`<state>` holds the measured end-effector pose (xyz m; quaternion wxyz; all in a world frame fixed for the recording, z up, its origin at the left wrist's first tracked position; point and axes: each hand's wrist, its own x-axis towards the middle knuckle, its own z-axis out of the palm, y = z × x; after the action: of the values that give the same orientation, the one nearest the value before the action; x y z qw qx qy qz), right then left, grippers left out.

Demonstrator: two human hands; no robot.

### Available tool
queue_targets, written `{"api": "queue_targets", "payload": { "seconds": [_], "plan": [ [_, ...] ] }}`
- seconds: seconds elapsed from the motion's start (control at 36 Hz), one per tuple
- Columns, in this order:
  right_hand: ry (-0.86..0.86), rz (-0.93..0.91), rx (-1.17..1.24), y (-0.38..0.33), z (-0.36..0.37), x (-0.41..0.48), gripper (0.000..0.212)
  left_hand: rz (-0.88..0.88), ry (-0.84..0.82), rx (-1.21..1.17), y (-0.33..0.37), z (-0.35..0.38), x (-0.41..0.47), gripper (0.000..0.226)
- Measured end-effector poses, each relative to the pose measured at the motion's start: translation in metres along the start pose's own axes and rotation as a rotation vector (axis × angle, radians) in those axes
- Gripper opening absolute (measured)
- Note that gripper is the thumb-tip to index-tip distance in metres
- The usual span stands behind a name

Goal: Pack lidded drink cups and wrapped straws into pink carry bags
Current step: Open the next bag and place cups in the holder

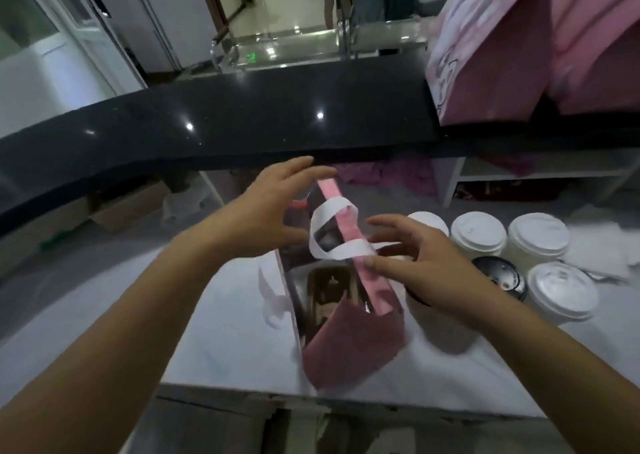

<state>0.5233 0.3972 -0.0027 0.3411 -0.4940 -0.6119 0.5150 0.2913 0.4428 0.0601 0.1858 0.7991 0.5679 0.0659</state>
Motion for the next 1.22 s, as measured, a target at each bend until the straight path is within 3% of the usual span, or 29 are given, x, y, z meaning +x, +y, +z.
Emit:
{"api": "queue_targets", "payload": {
  "seconds": [0.17, 0.31, 0.42, 0.61, 0.75, 0.89, 1.06, 1.14, 1.22],
  "plan": [
    [0.23, 0.066, 0.059, 0.001, 0.019, -0.036, 0.047, 0.383, -0.331, 0.297, 0.002, -0.008, 0.062, 0.064],
    [0.424, 0.158, 0.043, 0.021, 0.058, -0.07, 0.071, 0.643, -0.391, 0.427, 0.0, -0.004, 0.095, 0.053],
    [0.543, 0.232, 0.095, 0.028, 0.086, -0.072, 0.085, 0.785, -0.451, 0.496, 0.004, 0.0, 0.109, 0.054],
    [0.698, 0.215, 0.188, 0.021, 0.114, -0.061, 0.087, 0.83, -0.514, 0.493, 0.0, 0.003, 0.122, 0.024],
    [0.773, 0.205, 0.298, 0.017, 0.121, -0.065, 0.071, 0.739, -0.477, 0.396, -0.028, -0.022, 0.122, 0.037],
    [0.708, 0.216, 0.342, 0.016, 0.129, -0.057, 0.079, 0.502, -0.461, 0.213, -0.07, -0.044, 0.106, 0.058],
    [0.613, 0.244, 0.338, 0.01, 0.13, -0.021, 0.047, 0.204, -0.414, -0.134, -0.121, -0.046, 0.063, 0.056],
    [0.548, 0.242, 0.344, 0.003, 0.132, 0.001, 0.053, 0.015, -0.351, -0.418, -0.139, -0.038, 0.036, 0.059],
    [0.505, 0.279, 0.311, 0.0, 0.132, 0.02, 0.078, -0.135, -0.254, -0.674, -0.148, -0.025, 0.008, 0.052]
  ]
}}
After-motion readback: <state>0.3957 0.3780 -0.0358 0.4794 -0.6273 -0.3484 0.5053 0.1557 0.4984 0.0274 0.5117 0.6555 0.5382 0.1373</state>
